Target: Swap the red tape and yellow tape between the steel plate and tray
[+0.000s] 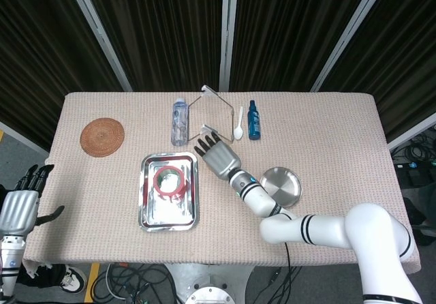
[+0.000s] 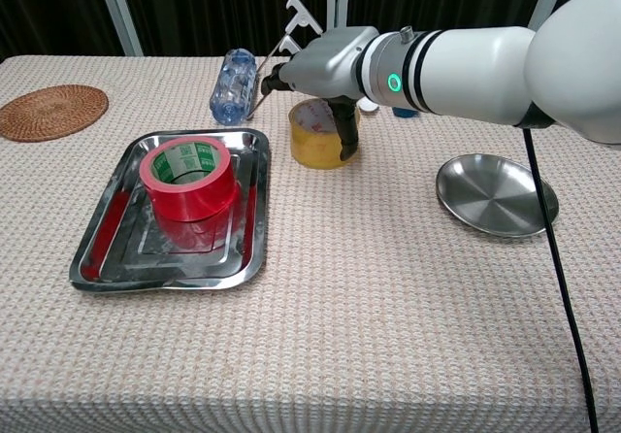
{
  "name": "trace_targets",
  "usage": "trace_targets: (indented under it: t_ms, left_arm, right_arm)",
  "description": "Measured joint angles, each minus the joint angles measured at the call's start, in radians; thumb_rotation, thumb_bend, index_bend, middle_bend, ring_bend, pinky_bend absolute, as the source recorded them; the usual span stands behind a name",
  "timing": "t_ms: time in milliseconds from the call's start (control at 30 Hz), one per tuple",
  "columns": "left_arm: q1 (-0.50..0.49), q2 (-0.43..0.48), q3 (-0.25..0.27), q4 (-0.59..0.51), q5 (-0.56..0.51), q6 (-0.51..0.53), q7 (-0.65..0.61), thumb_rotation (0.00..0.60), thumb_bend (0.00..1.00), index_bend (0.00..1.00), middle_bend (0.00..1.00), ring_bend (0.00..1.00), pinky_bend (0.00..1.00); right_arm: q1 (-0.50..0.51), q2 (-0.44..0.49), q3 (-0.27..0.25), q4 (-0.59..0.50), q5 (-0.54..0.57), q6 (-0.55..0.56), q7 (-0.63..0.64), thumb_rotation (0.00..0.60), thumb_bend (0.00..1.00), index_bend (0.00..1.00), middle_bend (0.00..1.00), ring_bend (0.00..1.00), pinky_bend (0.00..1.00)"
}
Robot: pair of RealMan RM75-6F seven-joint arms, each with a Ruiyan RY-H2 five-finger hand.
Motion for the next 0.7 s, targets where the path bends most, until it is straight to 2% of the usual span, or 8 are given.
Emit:
trace_targets:
  t_ms: [367,700]
  left_arm:
    - [0.012,-0.010,-0.014,0.021,0.016,-0.008,-0.026,0.600,0.15,0.06,0.08,0.01,0.20]
    - [0.026,-0.023,-0.016,0.040,0.029,-0.013,-0.042,0.600,0.15,0.06,0.08,0.01,0.20]
  right_arm:
    - [0.069,-0.026,-0.085,0.019,0.104,0.048,-0.156,0.600,0.00,0.00,0.00,0.00,0.00]
    - [0.080,-0.078,-0.101,0.087,0.099,0.063,-0.165,0.600,0.02,0.00,0.07,0.00,0.00]
